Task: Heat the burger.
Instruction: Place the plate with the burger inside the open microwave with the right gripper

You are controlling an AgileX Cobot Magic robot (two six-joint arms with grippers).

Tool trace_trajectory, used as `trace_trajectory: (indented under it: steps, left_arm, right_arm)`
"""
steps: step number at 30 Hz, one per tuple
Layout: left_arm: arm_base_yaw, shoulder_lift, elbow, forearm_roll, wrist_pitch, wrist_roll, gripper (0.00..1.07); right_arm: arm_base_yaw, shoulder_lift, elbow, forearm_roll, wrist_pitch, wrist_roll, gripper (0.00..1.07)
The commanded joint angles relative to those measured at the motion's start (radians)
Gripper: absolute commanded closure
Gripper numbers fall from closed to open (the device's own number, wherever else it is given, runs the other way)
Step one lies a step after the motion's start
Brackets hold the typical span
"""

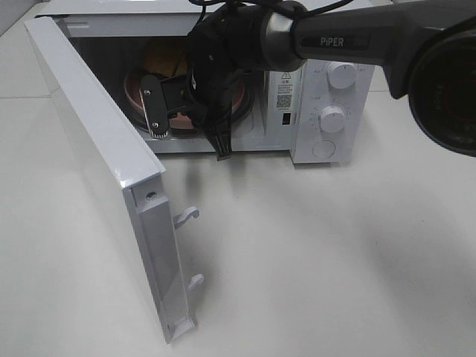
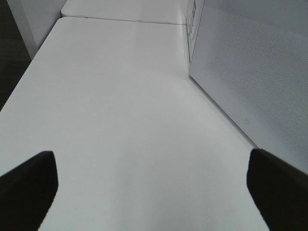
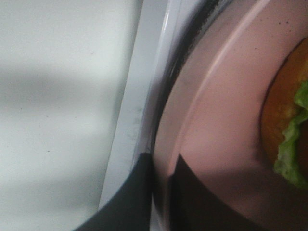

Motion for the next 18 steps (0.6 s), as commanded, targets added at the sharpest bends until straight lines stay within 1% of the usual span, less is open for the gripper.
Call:
trace_trajectory:
  steps: [1, 7, 18]
  left_arm:
    - [0.001, -0.003, -0.001, -0.007, -0.005, -0.001, 0.07]
    - [0.001, -0.003, -0.001, -0.007, -0.005, -0.001, 0.07]
    - [0.001, -0.003, -0.001, -0.007, -0.005, -0.001, 0.07]
  right_arm:
    - [-0.003, -0.006, -0.027, -0.019, -0.066, 0.009, 1.03]
    - [-0.003, 0.021, -0.079, -0.002, -0.061, 0.009, 1.03]
    - [-0.003, 0.035, -0.087, 0.004, -0.057, 0.011, 1.02]
